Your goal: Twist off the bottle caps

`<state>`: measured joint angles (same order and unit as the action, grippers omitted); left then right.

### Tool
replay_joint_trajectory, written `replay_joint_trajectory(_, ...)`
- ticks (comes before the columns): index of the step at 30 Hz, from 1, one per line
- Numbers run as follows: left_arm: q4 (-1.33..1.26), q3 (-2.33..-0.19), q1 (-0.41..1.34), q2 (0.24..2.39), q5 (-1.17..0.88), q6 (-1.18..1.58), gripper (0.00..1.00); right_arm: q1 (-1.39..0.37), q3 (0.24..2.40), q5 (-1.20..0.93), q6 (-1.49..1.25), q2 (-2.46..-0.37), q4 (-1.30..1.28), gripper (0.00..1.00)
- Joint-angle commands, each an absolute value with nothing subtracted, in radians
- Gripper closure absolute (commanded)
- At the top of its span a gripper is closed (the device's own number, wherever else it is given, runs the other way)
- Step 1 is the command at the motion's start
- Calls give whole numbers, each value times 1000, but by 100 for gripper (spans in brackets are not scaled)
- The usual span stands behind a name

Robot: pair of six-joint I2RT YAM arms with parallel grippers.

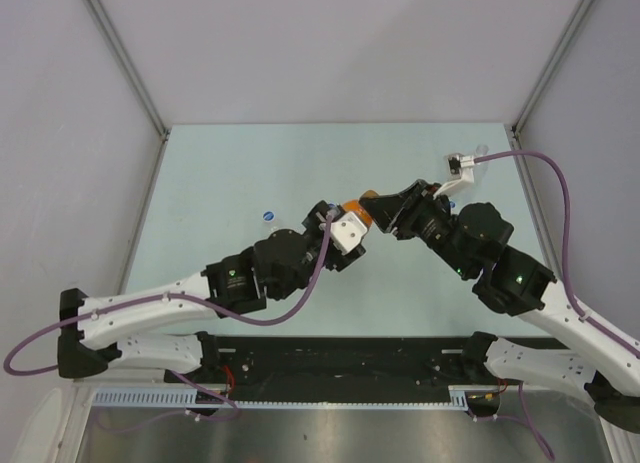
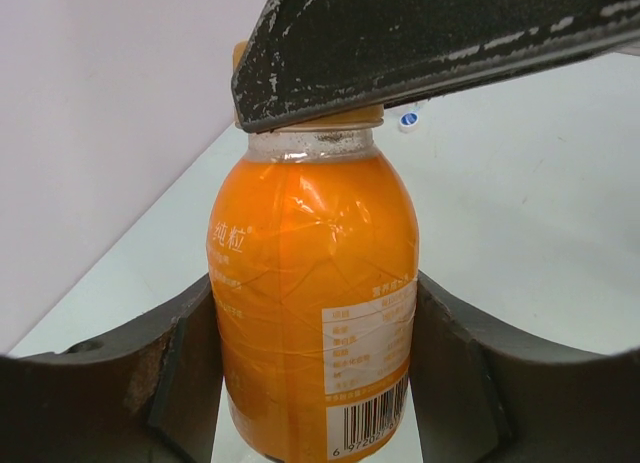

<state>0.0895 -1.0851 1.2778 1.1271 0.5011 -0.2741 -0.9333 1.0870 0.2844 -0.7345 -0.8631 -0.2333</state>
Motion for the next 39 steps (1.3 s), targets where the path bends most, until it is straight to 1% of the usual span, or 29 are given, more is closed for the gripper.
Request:
replay_joint_trajectory(1,25,-1048,1285,1032,286,-278,100,-937,1118,270,-663,-851,-186,100)
replay_joint_trajectory(7,44,-1042,1253,999,45,-226,100,-945,1118,203,-577,-833,-158,100)
replay_joint_trajectory(8,44,-1039,1224,986,-57,-197,100,-945,1117,192,-566,-827,-155,100)
replay_joint_trajectory(10,34,-1037,1183,974,-174,-161,100,-945,1117,166,-532,-821,-150,100)
replay_joint_trajectory(11,25,-1029,1137,965,-287,-119,100,-946,1117,149,-520,-818,-146,100)
replay_joint_trajectory(14,3,-1026,1060,962,-460,-45,100,-945,1115,92,-463,-802,-127,100)
replay_joint_trajectory(15,-24,-1029,1046,971,-560,-29,100,-945,1115,75,-436,-796,-123,100)
replay_joint_trajectory(17,-46,-1040,1005,988,-665,27,100,-945,1115,25,-405,-784,-106,100)
replay_joint_trajectory(18,-58,-1042,994,1005,-761,47,100,-945,1115,11,-391,-775,-101,100)
replay_joint_trajectory(20,-96,-1052,965,1028,-863,108,100,-940,1115,-57,-347,-764,-87,100)
replay_joint_trajectory(21,-138,-1055,956,1052,-953,132,100,-937,1115,-75,-331,-759,-87,100)
replay_joint_trajectory(28,-250,-1091,933,1144,-1185,271,100,-914,1115,-339,-236,-732,-74,100)
replay_joint_trajectory(34,-340,-1109,933,1218,-1353,356,100,-899,1115,-514,-204,-730,-74,100)
replay_joint_trajectory(39,-455,-1100,933,1255,-1404,443,98,-884,1115,-616,-183,-730,-84,100)
